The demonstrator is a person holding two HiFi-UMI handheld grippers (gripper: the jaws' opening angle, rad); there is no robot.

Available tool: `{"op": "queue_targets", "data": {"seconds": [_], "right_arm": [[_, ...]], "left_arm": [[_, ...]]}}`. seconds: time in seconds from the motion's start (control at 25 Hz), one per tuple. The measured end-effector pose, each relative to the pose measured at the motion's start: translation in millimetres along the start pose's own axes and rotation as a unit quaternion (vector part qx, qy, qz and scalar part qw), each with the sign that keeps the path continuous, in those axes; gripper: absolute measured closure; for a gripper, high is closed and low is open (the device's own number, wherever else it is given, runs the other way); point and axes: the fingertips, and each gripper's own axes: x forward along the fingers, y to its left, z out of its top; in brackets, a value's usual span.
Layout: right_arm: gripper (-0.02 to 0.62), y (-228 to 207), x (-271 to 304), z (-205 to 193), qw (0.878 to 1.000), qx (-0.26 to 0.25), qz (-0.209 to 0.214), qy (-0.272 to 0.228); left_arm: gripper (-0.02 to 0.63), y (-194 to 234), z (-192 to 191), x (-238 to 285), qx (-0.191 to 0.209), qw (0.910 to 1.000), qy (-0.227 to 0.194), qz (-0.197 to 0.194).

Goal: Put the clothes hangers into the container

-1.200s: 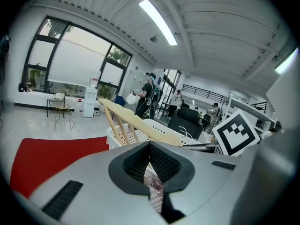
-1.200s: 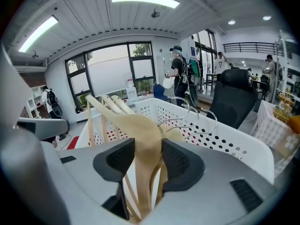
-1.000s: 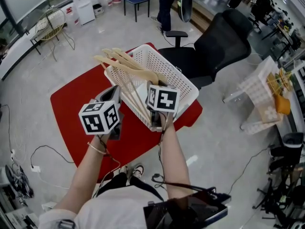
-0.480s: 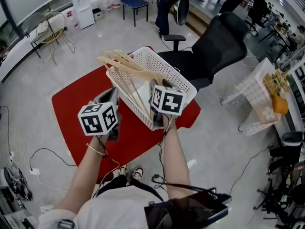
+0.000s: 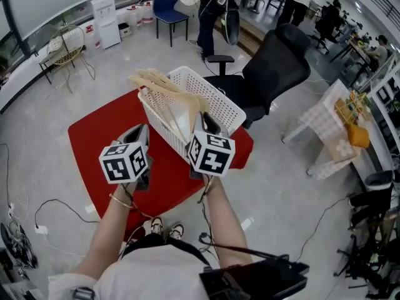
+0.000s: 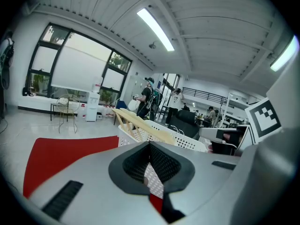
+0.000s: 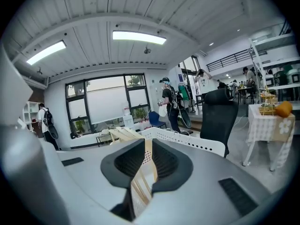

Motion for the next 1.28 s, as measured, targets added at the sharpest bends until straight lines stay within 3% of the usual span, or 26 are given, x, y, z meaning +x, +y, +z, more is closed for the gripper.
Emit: {"op": "queue_targets", "data": {"seconds": [0.24, 0.44, 0.6, 0.8, 1.04, 1.28], "right_arm": [[0.575, 7, -36, -27, 0.999, 0.042, -0.006, -0.017], [0.578, 18, -57, -44, 0.998, 0.049, -0.016, -0.025], [0.578, 32, -70, -46, 0.997, 0.050, -0.032, -0.040], [0.578, 63, -83, -44, 0.992, 0.039, -0.068, -0.099], [0.578, 115, -102, -73, 0.985, 0.096, -0.100, -0.101], [0.578, 153, -133, -90, 0.981, 0.087, -0.139, -0.104]], "left_arm": [[0.604, -5, -19, -30, 0.009, 0.9998, -0.019, 0.005], [0.604, -6, -19, -46, 0.017, 0.9990, -0.040, 0.000], [0.604, -7, -11, -60, 0.027, 0.9978, -0.057, -0.020], [0.604, 9, -12, -84, 0.054, 0.9953, -0.063, -0.050], [0.604, 54, -22, -118, 0.067, 0.9917, -0.049, -0.098], [0.604, 78, -21, -151, 0.063, 0.9878, -0.063, -0.128]]}}
